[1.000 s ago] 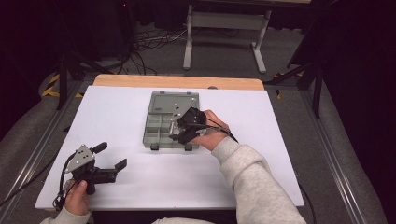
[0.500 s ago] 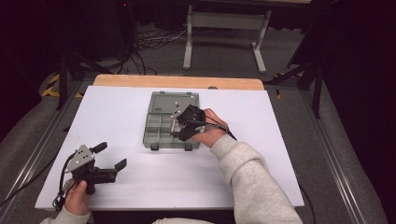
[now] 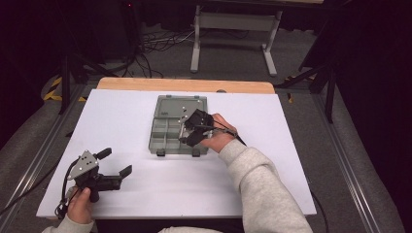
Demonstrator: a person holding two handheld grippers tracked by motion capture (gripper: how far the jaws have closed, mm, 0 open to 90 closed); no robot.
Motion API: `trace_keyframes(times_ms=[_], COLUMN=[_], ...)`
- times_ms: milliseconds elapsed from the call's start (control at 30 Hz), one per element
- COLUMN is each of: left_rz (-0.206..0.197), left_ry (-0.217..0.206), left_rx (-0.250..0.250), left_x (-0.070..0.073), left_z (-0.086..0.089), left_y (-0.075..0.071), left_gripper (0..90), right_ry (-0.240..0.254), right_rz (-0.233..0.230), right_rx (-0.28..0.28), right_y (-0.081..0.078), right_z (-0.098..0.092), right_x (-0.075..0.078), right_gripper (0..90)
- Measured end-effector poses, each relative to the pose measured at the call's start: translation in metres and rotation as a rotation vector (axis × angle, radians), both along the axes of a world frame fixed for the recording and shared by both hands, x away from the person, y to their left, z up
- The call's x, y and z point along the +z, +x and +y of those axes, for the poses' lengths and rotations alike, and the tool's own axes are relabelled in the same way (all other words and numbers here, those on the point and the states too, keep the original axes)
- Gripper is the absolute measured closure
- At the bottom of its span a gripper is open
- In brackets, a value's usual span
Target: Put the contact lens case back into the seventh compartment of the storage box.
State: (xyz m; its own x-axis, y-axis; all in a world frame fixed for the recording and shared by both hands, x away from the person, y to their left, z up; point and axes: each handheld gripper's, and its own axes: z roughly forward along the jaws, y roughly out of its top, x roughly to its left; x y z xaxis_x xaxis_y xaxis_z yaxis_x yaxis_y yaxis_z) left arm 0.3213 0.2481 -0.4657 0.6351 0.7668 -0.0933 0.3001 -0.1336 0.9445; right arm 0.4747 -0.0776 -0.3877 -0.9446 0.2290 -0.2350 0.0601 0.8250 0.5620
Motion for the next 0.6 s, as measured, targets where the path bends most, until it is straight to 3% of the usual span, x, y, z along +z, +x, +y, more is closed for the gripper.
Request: trace_keyframes(times_ms=[600], left_rz=[0.0], left_ry=[0.001], left_rx=[-0.002], left_x=[0.0], left_z=[0.0], left_y=[0.0], left_gripper=[0.8], right_ry=[-0.058], right_rz=[0.028], right_rx=[0.014], right_y=[0.003], right_z=[0.002], right_x=[-0.012], right_gripper=[26.4])
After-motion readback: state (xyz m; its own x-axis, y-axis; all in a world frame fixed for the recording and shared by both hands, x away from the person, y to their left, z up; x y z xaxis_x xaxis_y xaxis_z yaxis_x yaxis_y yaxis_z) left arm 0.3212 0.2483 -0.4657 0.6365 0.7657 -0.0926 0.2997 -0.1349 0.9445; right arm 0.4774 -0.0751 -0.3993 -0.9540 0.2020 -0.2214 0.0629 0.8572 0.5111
